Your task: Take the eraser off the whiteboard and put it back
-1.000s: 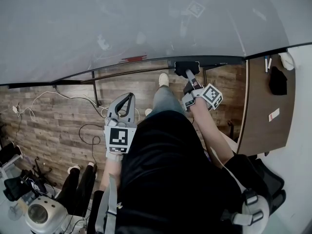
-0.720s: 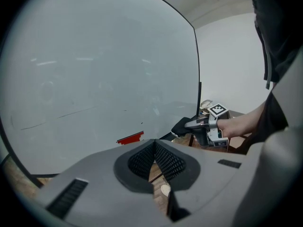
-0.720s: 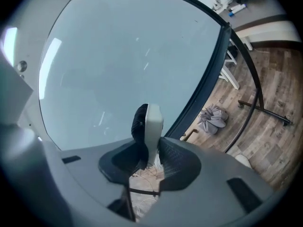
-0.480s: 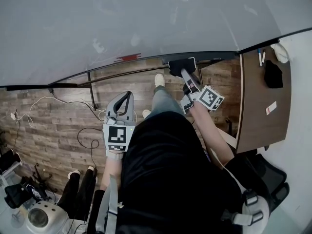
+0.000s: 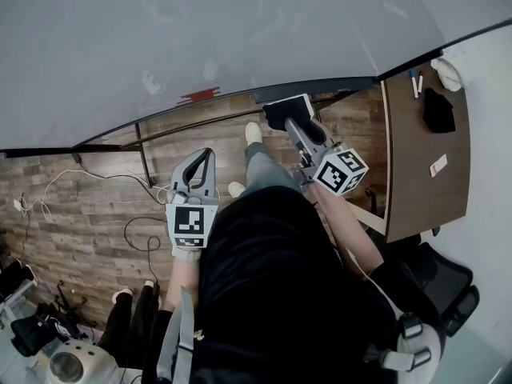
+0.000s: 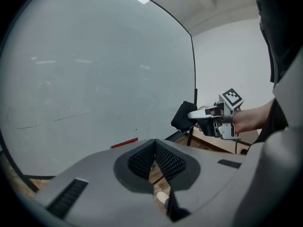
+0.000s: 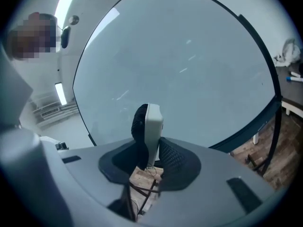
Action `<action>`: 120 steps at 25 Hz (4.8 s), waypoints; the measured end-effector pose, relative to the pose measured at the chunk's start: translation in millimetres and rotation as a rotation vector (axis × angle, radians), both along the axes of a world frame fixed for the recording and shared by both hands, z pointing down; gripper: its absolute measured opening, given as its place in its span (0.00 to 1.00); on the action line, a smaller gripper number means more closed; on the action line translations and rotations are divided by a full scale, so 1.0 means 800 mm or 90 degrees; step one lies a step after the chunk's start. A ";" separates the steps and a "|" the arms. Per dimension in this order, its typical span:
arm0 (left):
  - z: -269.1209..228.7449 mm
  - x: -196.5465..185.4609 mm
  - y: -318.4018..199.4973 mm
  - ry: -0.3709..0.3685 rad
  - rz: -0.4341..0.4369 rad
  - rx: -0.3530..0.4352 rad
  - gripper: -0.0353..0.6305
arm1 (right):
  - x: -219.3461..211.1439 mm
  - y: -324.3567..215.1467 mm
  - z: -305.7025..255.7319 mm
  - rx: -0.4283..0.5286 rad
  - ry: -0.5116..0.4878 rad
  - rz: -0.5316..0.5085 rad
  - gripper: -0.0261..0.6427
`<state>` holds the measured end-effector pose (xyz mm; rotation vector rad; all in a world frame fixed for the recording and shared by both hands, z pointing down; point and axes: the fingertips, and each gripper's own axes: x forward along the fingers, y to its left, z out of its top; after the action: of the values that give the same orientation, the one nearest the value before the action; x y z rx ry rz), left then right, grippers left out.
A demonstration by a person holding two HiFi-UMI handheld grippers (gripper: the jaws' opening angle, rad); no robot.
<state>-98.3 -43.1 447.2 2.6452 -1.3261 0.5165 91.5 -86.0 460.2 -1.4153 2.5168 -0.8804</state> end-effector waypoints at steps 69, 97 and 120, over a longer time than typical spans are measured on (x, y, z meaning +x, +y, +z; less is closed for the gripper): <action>-0.011 0.004 -0.017 0.009 -0.023 0.004 0.06 | 0.017 -0.016 -0.009 -0.034 0.021 0.001 0.22; 0.013 -0.037 -0.059 -0.016 -0.058 -0.036 0.06 | 0.035 -0.091 0.145 -0.297 -0.235 0.139 0.23; 0.019 -0.046 -0.060 -0.020 -0.064 -0.046 0.06 | 0.046 -0.108 0.197 -0.380 -0.331 0.201 0.26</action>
<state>-135.0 -91.3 462.2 2.5075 -1.4129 0.5832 128.2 -172.2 617.5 -1.4120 1.6615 -1.7416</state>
